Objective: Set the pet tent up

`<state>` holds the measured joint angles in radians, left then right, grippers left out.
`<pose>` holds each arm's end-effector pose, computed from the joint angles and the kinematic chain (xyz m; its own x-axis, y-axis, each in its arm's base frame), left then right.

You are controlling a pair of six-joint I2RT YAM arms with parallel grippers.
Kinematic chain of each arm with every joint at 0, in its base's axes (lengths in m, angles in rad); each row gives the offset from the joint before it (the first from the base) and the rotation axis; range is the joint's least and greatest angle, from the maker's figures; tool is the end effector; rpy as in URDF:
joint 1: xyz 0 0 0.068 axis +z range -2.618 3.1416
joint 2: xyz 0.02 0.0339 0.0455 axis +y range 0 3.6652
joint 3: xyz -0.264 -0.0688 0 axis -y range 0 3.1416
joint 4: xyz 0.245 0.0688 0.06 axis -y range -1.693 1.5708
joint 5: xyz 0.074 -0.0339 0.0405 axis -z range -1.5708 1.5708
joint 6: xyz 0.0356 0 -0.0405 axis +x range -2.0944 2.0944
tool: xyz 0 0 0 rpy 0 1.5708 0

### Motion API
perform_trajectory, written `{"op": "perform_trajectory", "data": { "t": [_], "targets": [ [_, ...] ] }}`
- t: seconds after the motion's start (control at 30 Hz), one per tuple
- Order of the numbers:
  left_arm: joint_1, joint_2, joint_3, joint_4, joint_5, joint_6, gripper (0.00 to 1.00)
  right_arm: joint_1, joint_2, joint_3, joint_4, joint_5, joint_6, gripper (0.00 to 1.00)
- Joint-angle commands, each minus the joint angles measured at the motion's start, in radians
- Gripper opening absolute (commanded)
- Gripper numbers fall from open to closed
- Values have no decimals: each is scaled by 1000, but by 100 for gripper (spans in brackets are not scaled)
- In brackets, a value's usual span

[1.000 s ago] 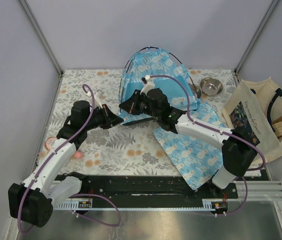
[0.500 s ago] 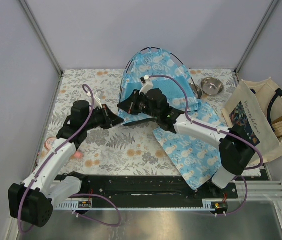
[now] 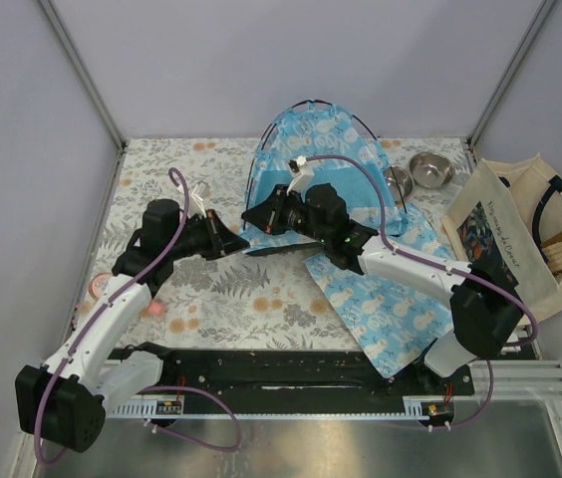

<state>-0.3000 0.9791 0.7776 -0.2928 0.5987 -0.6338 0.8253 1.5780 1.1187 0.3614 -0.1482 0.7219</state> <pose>0.2003 -0.0829 0.2933 -0.7905 -0.2676 -0.5510 0.3102 0.6008 -0.7368 0.2517 0.2804 0.3120 -0.5958 0.3181 -0.7374 -0.5764 0.4700 0.6685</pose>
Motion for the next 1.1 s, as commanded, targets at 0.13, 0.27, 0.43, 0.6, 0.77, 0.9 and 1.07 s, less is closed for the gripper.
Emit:
{"op": "perform_trajectory", "data": {
  "t": [0.13,0.27,0.43,0.6,0.77,0.9,1.07],
  "targets": [
    [-8,-23,22,-201,133,20,0,-126,-38,10,86,273,-102,0],
    [-10,-30,14,-163,161,2,0,-112,-21,16,114,240,-88,0],
    [-10,-16,14,-137,179,-17,0,-78,-9,36,123,226,-68,0],
    [-8,-19,35,-120,170,-24,0,-57,-22,7,109,213,-67,0],
    [-8,-16,34,-71,188,-55,0,-38,-32,-28,125,193,-55,0],
    [-8,-14,28,-34,194,-79,0,-22,-38,-23,126,164,-49,0],
    [-8,-11,28,1,178,-109,0,-6,-81,-63,120,159,-38,0]
  ]
}}
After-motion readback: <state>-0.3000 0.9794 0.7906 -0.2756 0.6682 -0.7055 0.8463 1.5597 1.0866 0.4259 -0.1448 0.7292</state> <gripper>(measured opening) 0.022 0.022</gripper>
